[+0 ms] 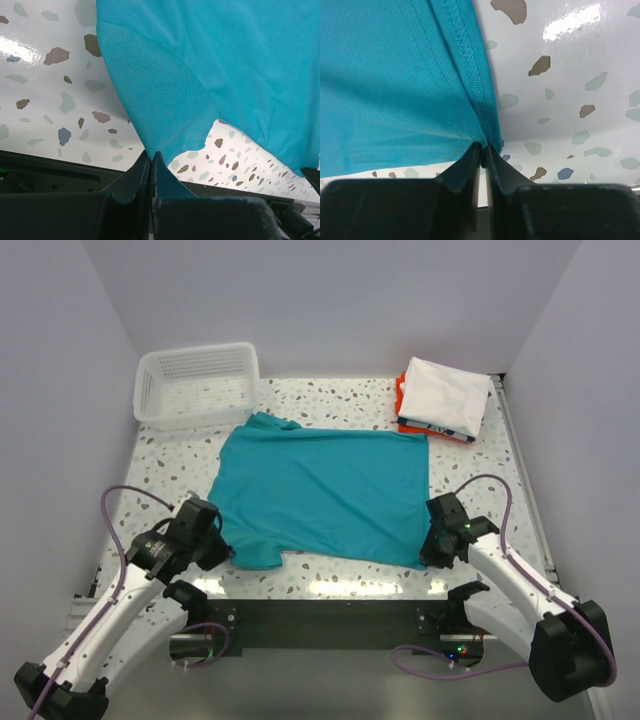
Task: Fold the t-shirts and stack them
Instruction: Fold the tshirt
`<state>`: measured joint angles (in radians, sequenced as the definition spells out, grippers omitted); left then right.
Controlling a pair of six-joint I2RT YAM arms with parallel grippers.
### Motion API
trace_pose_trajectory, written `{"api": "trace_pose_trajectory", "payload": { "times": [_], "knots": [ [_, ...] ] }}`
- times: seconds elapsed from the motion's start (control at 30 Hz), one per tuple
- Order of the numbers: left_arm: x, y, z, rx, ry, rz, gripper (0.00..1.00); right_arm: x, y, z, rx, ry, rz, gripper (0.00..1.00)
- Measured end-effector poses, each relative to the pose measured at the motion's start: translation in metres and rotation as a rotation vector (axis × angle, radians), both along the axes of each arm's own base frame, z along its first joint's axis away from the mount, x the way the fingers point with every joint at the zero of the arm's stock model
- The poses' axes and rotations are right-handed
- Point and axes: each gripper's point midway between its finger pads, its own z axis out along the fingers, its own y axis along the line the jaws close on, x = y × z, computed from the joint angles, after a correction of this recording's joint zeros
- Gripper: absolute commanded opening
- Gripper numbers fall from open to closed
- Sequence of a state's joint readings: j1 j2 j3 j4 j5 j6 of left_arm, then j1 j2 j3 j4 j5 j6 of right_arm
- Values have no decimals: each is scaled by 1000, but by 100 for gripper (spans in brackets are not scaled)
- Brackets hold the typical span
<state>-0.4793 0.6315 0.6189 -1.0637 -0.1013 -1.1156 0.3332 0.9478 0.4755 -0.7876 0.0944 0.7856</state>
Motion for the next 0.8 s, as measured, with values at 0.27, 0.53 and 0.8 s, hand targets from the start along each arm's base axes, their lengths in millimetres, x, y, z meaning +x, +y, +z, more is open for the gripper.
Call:
{"api": "trace_pose_trajectory", "payload": {
  "times": [0.27,0.53,0.8],
  "knots": [
    [-2,1,1,1,4,1,0,-11,-1,-2,19,-3,-15,0],
    [-4,1,16,-67,-68,44,0,-28,-6,15,23,9,-30,0],
    [-6,2,17,-77,-66,61,0,-43,-7,22,30,53,-23,0]
  ]
}}
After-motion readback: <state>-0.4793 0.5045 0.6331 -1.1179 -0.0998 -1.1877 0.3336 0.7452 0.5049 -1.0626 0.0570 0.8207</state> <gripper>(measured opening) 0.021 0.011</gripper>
